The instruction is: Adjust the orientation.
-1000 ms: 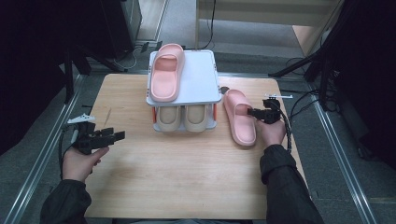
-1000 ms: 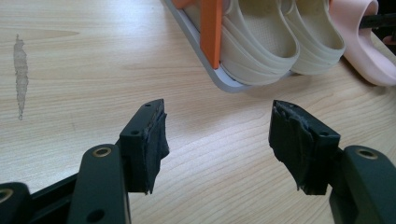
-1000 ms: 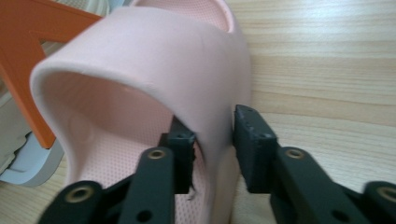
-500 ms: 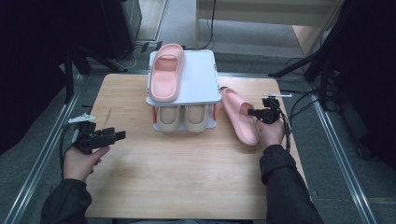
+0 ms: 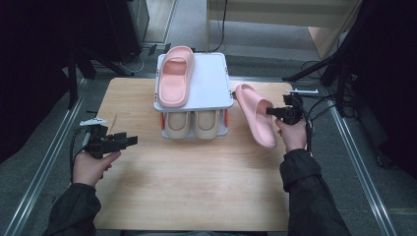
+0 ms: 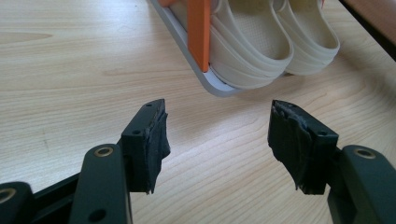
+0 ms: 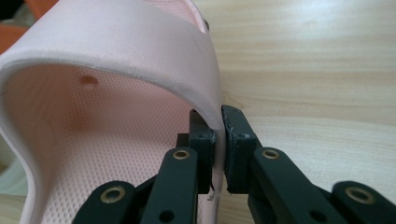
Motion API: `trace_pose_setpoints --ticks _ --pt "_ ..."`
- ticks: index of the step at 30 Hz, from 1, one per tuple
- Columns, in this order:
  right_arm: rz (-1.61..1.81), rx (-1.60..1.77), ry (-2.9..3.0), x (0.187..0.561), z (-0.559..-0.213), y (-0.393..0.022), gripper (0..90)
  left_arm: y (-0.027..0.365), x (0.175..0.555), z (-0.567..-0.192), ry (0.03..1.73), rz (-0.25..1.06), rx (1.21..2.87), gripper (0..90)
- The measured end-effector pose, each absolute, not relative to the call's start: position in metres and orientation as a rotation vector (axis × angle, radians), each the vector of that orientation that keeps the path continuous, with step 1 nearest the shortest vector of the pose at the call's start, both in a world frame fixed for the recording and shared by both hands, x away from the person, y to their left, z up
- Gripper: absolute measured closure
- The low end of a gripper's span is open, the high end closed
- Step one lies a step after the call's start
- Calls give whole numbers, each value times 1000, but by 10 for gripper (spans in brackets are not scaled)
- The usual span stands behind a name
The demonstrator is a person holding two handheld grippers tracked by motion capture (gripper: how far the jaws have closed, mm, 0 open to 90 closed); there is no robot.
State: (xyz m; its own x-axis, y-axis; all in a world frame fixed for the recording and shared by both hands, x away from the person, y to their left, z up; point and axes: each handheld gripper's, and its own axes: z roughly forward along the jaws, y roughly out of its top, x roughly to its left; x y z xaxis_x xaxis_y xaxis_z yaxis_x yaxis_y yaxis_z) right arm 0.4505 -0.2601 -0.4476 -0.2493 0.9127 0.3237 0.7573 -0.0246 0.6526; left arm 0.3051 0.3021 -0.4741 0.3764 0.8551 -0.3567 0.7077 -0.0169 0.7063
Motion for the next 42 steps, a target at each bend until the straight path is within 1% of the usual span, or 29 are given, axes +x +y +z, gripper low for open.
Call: trace_pose_setpoints --ticks 6,7,8,9,10,11,13,18,19,21,23,25,26,27,29,31,42 --pt "1176 1763 2002 456 -407 -262 847 297 310 -473 1359 210 1778 376" --pt "1176 1763 2002 456 -407 -262 847 296 310 -473 1359 207 1785 376" --pt "1170 1753 1991 460 -393 -260 846 296 311 -473 1357 206 1785 377" --pt "1175 1751 1988 461 -386 -259 846 296 313 -474 1354 198 1788 377" --pt "1175 1751 1988 461 -386 -259 846 296 313 -474 1354 198 1788 377" --pt "1172 1747 1986 465 -372 -254 845 296 314 -474 1359 177 1781 377" --pt "1162 1730 1988 470 -359 -246 844 295 316 -474 1355 148 1775 385" --pt "1210 1710 1974 484 -328 -223 845 292 317 -473 1343 154 1784 385" --pt "1210 1710 1974 484 -328 -223 845 292 317 -473 1343 154 1784 384" --pt "1197 1685 1991 492 -317 -202 844 292 317 -473 1342 157 1791 385" --pt "1190 1678 1997 494 -315 -194 842 292 318 -473 1341 158 1790 384" --pt "1168 1679 2013 502 -314 -174 841 292 318 -473 1334 137 1785 384" --pt "1168 1679 2013 502 -314 -174 841 292 318 -473 1334 137 1785 385" --pt "1170 1707 2012 507 -314 -160 842 292 318 -473 1331 127 1785 385" --pt "1170 1711 2015 509 -314 -156 842 292 318 -474 1332 124 1783 385" --pt "1174 1709 2017 513 -315 -137 839 292 318 -473 1329 119 1780 385" --pt "1196 1777 2020 522 -329 -106 829 292 319 -474 1317 113 1788 385"
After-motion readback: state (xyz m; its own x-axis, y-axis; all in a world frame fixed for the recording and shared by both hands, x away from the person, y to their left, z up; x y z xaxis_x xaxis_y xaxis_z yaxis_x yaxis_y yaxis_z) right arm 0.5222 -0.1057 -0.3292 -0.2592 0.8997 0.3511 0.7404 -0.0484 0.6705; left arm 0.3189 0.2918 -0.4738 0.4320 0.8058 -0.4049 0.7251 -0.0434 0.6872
